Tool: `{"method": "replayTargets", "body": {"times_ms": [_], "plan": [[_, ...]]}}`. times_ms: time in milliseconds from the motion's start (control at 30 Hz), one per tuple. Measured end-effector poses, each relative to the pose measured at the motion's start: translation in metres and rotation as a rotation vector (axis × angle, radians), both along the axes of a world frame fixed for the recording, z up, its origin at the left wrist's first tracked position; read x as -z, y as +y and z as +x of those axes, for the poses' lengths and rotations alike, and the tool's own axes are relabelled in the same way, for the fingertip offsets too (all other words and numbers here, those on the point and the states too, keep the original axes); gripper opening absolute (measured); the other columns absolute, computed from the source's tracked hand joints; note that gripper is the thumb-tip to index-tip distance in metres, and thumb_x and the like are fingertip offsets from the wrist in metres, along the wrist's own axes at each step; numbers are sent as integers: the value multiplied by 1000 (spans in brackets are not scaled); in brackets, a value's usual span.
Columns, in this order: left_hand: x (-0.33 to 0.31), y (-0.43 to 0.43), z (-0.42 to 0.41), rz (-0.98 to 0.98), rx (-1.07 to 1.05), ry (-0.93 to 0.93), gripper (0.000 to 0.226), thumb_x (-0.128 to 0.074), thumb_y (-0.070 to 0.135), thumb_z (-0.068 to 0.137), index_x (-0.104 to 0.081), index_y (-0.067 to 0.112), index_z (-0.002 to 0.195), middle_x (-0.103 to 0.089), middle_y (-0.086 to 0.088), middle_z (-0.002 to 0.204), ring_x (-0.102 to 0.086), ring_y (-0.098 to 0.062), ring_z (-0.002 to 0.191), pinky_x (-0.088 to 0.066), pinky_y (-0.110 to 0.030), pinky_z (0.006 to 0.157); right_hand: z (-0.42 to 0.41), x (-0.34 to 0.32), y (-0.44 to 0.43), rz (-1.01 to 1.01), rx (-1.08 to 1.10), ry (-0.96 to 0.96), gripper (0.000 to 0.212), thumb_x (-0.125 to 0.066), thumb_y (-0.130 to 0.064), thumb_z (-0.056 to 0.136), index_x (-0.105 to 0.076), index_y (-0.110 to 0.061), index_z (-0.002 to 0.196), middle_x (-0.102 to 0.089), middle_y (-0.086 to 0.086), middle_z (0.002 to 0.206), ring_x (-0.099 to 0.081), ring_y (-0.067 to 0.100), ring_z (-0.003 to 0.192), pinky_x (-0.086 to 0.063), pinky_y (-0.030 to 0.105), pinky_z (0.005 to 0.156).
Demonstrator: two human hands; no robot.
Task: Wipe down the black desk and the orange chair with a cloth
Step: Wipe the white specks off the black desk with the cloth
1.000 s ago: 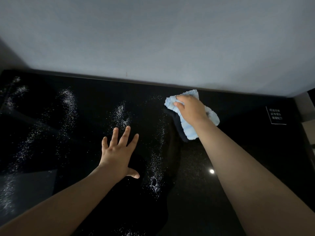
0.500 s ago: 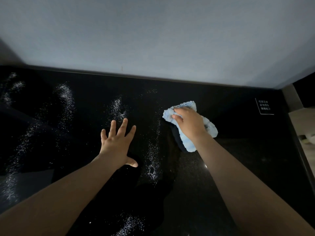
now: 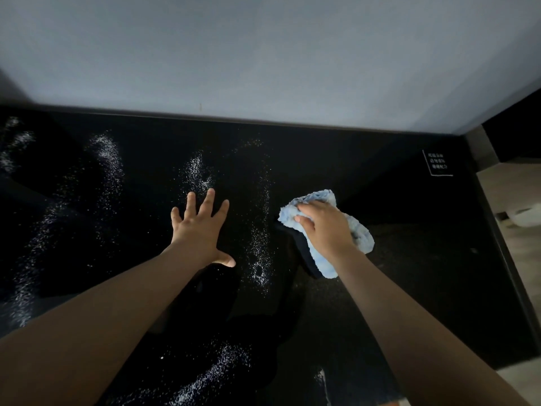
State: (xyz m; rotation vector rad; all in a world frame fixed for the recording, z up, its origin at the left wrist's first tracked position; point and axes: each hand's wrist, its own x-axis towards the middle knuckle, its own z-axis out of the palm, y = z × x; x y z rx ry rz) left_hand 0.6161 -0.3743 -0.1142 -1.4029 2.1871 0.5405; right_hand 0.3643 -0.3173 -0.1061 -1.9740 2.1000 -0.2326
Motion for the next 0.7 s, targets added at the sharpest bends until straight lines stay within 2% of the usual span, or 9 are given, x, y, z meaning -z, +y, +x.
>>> {"method": "replayTargets", "body": {"times_ms": [333,533,700], "plan": [[-4,46,11,-12,26,130,114,-56,73,76,6,18,153,21,-5,159,17,-33,146,-6,-55,119,9,-2,52,86,44,-13,28,-52,-28,95,-62,-19,120,-66,-2,113,-56,18,110,-45,41,92],[-10,89,16,30,90,95,118,-56,74,75,12,16,152,27,-9,157,21,-36,144,-1,-54,118,17,-5,82,103,65,-32,26,-51,-27,96,-62,-20,118,-64,-6,112,-54,15,110,-45,40,90],[-9,107,19,78,79,52,126,-63,73,71,15,16,151,30,-10,155,21,-40,143,-4,-55,119,23,-6,107,145,98,-27,28,-50,-28,96,-60,-23,121,-61,-8,118,-52,13,115,-43,38,94]]}}
